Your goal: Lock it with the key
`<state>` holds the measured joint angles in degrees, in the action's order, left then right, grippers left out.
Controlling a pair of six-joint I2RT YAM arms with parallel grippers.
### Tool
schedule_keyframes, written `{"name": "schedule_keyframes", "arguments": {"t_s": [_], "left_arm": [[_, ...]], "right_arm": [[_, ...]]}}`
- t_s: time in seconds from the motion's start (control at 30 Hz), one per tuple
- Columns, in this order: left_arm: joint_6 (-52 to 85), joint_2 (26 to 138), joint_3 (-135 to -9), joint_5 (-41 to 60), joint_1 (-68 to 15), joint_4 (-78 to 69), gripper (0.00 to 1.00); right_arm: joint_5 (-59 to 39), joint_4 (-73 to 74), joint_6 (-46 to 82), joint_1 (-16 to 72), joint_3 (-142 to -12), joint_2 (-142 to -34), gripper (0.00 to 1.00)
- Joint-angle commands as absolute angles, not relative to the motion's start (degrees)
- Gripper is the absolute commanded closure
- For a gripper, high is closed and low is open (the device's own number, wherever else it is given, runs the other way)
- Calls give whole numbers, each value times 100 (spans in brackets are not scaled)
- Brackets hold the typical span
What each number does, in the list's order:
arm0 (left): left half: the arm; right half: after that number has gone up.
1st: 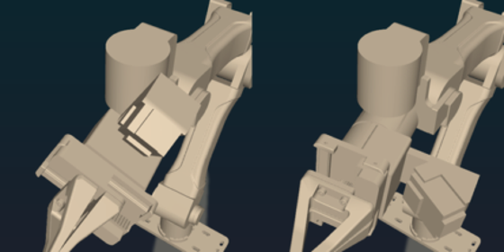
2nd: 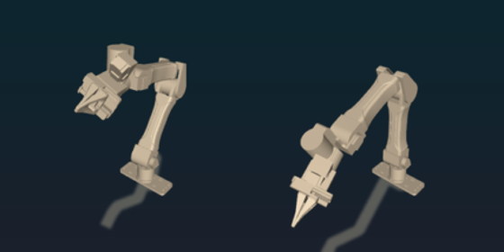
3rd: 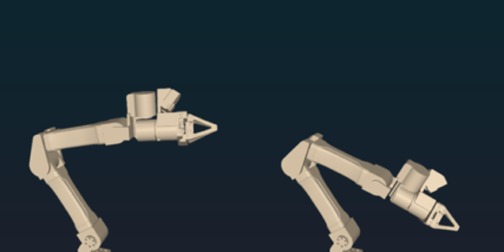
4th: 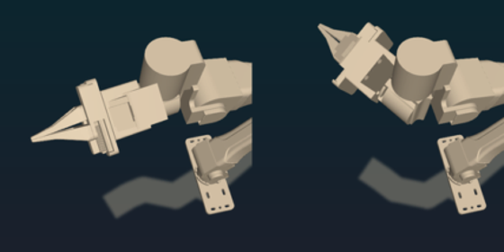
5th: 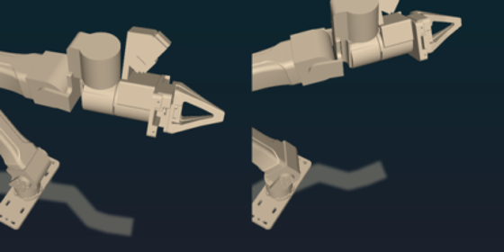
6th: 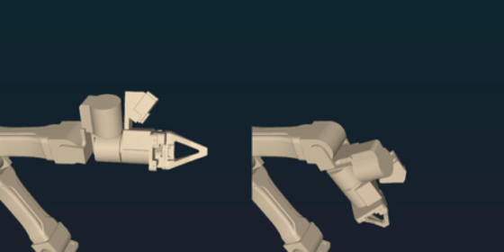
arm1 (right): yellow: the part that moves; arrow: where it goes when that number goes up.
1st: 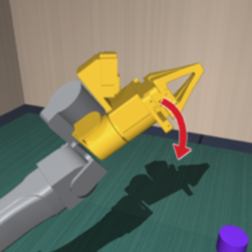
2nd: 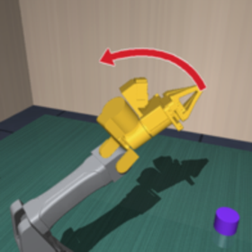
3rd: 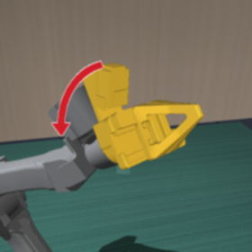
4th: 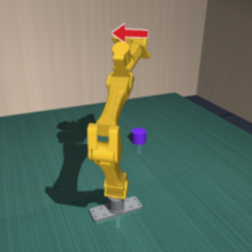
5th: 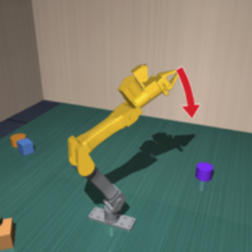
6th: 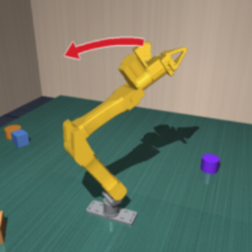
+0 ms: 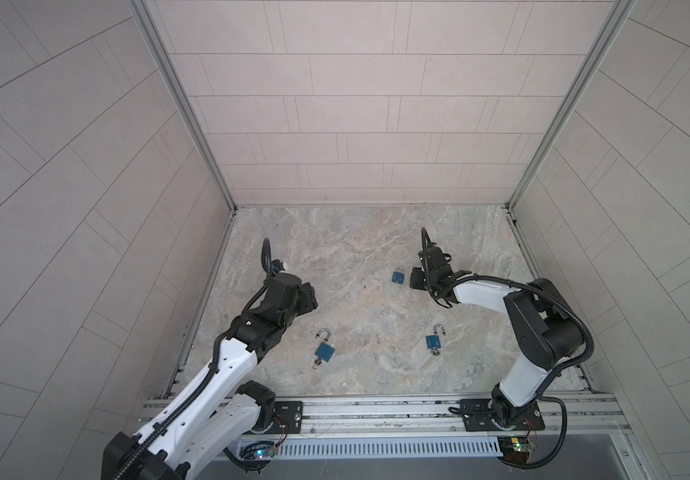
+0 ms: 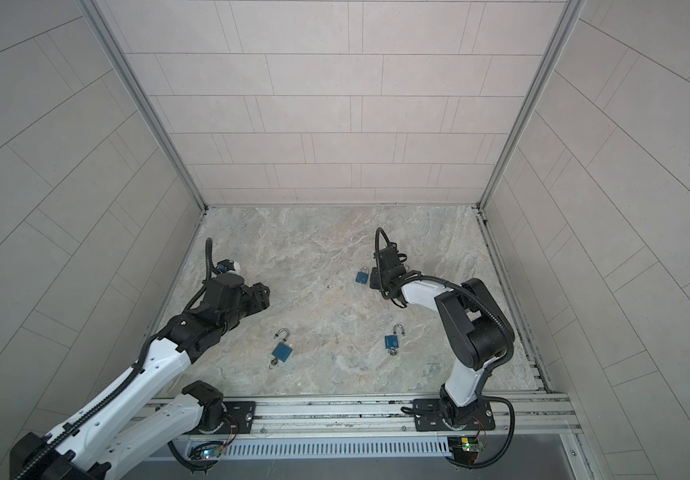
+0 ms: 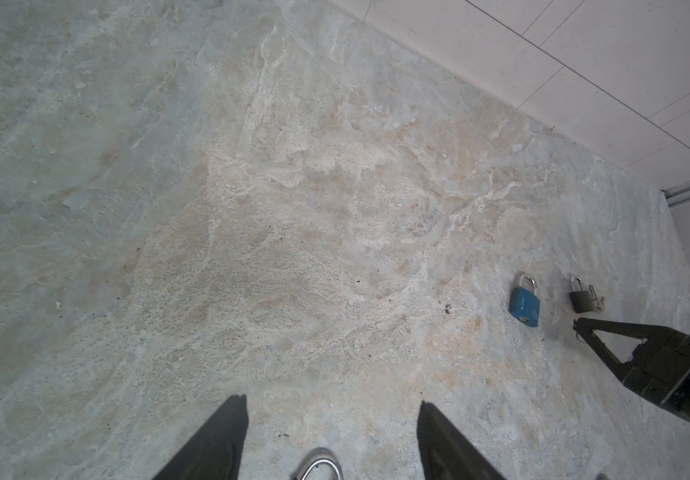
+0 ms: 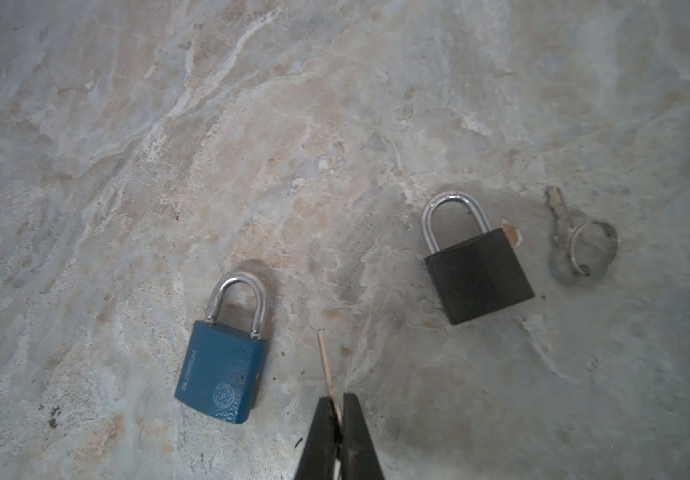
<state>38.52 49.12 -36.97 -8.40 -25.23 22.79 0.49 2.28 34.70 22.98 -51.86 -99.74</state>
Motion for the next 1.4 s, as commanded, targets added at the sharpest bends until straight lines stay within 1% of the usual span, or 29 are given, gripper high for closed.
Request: {"name": "schedule_keyframes", "arguments": {"t_s": [0.0,0.2,0.57,0.67,0.77,0.83,1.03,1.17,1.23,1.33,1.37], "left_arm": [[4013,4784,-3638,-984,-2522,2048,28],[4121,4882,-3548,-976,-2519,1932,28],[4378,4799,-3465,-1162,-2521,2129,28],[4355,4721,-3459,-1265,-2522,2240,28],[4290,4656,-3425,-1250,-2522,2250,28],[4271,4611,-3390,-1223,-2522,2224,28],[4236,4214,-3260,-1343,-2522,2228,28],[4250,4041,-3252,-1521,-2522,2379,23],[4306,4017,-3228,-1609,-2522,2440,18],[4337,4033,-3215,-1711,-2518,2512,16],[4372,4043,-3219,-1777,-2516,2567,16]], "right_arm": [[131,341,3559,2377,-5285,-10186,100],[-53,430,3529,2473,-5446,-10507,100],[86,457,3835,2593,-5357,-10710,100],[114,501,3900,2616,-5286,-10662,96],[148,414,3885,2631,-5312,-10670,94],[150,396,3859,2645,-5331,-10695,91],[158,268,3826,2645,-5435,-10723,87],[183,154,3835,2646,-5494,-10710,79],[183,115,3841,2645,-5514,-10696,75],[154,52,3808,2654,-5512,-10618,70],[132,14,3785,2662,-5518,-10577,65]]}}
